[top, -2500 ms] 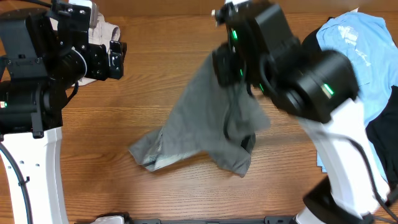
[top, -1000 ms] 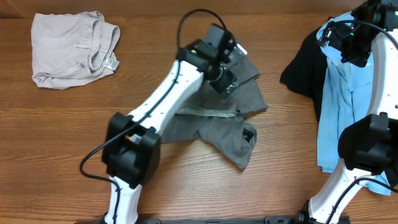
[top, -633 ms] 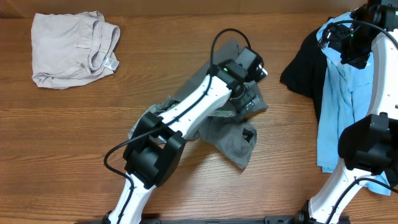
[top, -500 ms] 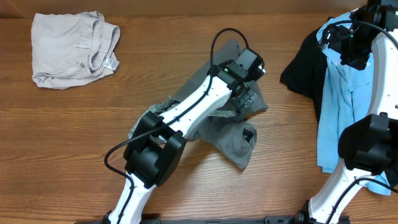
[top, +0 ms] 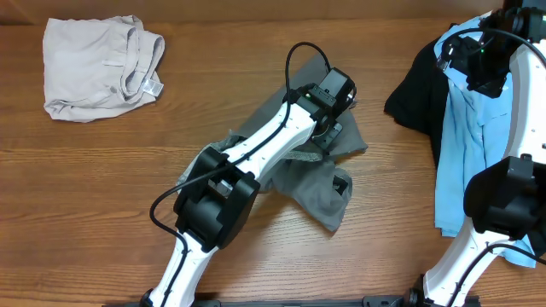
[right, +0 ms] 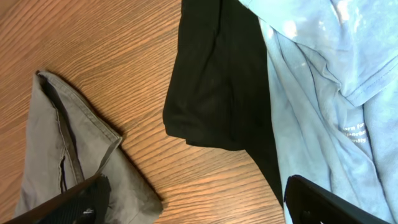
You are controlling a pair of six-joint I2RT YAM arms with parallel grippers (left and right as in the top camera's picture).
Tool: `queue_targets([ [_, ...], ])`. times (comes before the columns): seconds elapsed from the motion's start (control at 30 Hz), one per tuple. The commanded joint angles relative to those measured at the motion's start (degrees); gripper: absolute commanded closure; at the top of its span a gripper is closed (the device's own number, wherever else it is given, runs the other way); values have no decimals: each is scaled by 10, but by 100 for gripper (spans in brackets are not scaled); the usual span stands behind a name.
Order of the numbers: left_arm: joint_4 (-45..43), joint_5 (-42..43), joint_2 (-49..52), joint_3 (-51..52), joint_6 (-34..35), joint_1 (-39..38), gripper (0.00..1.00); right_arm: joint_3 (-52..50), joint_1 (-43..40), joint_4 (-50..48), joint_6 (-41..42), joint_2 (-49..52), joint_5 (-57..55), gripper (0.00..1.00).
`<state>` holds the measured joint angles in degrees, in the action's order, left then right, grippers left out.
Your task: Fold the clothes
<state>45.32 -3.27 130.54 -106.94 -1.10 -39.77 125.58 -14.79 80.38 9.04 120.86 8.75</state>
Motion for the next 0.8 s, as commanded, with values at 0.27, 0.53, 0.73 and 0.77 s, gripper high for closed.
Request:
queue_targets([
  [0.27,139,-129,-47,-103,39,45,96,12,11,20,-3,-22,10,9],
  [0.53,238,-122,-89,-235,12,123,96,12,73,44,-65,-22,73,11],
  [0.73,243,-122,-89,-241,2,151,96,-4,167,41,-58,-22,65,14],
  [0.77,243,-121,-89,-241,3,156,96,-27,187,13,-21,-22,45,15],
])
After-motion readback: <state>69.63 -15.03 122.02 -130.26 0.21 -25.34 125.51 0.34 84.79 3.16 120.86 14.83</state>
